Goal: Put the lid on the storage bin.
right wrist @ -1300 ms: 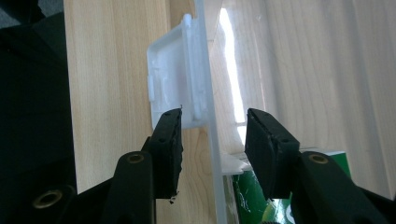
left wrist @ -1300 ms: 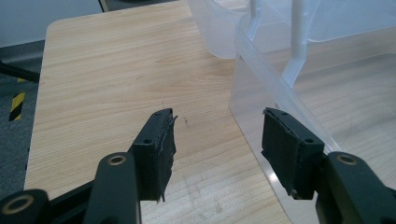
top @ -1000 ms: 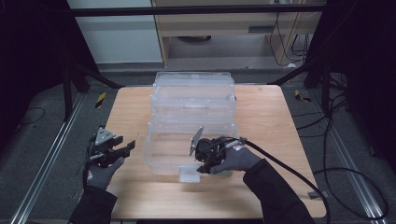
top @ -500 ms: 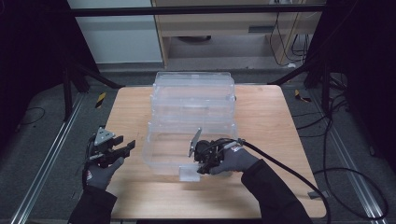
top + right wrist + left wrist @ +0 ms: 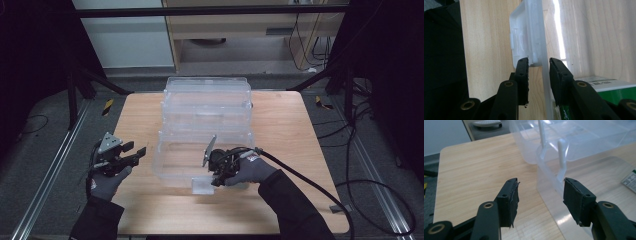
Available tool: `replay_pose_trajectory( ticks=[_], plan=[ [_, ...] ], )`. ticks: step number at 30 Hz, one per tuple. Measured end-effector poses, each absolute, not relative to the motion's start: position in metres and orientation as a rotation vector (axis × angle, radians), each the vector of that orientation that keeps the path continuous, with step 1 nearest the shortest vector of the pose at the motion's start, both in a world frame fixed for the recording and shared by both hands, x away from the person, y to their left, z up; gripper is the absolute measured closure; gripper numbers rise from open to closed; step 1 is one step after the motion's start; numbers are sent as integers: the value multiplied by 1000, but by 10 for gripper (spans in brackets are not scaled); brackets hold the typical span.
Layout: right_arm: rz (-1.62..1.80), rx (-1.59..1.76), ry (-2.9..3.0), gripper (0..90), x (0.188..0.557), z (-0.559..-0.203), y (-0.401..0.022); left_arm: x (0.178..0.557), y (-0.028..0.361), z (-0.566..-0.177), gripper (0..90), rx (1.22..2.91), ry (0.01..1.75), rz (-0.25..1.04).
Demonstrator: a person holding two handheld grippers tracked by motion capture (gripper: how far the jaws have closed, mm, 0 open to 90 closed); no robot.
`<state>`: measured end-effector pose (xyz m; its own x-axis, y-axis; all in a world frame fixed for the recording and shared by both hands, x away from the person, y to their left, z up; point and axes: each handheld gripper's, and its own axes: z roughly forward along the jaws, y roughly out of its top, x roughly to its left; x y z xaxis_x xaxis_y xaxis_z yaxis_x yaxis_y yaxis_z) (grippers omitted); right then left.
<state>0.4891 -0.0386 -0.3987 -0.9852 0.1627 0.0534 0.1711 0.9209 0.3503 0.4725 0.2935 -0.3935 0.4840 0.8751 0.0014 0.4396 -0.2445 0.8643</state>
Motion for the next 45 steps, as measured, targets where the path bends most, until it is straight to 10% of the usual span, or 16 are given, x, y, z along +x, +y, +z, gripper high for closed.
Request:
replay_pose_trajectory(
  ticks=[45],
  plan=[
    [-572,-223,-3073,700,487,-399,-39,551,215,-279,562,2288,426,631]
  ],
)
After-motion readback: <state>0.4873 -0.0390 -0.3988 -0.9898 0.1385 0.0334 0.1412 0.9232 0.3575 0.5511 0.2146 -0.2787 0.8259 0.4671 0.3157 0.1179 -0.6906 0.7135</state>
